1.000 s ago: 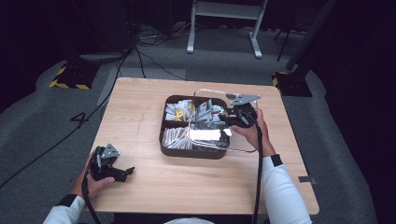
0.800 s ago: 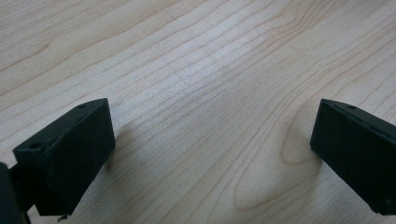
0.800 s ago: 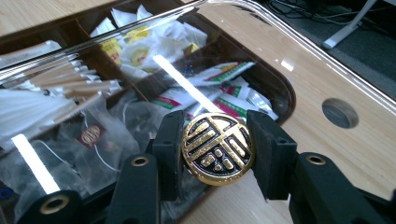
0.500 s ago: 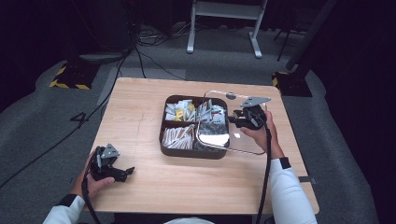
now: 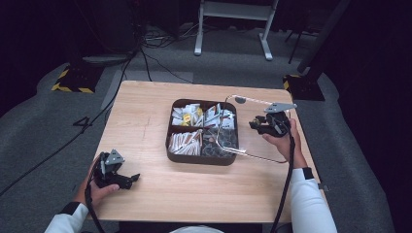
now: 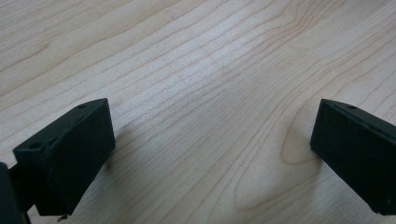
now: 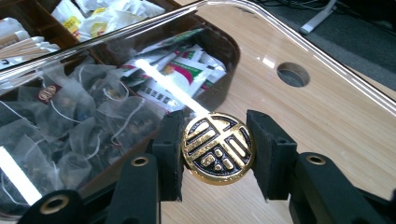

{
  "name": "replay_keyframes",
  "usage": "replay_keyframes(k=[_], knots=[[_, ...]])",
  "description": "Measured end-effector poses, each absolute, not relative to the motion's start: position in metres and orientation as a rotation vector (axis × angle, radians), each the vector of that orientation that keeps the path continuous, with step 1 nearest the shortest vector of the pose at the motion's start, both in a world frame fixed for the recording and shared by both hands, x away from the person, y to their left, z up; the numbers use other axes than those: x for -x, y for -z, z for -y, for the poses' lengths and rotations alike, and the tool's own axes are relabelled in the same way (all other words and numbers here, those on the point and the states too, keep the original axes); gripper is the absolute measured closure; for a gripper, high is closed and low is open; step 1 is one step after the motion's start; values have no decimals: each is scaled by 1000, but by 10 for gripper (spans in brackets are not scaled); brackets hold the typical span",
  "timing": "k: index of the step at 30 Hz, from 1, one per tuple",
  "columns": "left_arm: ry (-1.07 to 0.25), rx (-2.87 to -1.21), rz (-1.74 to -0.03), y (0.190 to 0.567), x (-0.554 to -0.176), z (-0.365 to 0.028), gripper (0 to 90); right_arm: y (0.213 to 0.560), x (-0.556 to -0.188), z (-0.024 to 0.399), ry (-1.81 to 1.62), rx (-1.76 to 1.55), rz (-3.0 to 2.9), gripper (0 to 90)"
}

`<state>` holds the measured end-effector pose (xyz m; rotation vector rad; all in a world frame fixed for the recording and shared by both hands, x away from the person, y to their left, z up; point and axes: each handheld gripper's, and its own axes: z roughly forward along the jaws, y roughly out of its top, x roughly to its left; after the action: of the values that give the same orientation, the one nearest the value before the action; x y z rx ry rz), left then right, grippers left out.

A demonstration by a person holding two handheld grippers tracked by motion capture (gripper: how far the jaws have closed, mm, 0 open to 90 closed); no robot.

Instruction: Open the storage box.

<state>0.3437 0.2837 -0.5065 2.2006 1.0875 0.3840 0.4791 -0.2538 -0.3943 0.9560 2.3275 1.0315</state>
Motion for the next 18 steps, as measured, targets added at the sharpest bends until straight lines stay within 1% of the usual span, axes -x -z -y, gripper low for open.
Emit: replay_keyframes(k=[18], knots=[[-384,-2200,-1088,506,-344,-284,1,404,-475,300,-977,-1055,-2300,590]])
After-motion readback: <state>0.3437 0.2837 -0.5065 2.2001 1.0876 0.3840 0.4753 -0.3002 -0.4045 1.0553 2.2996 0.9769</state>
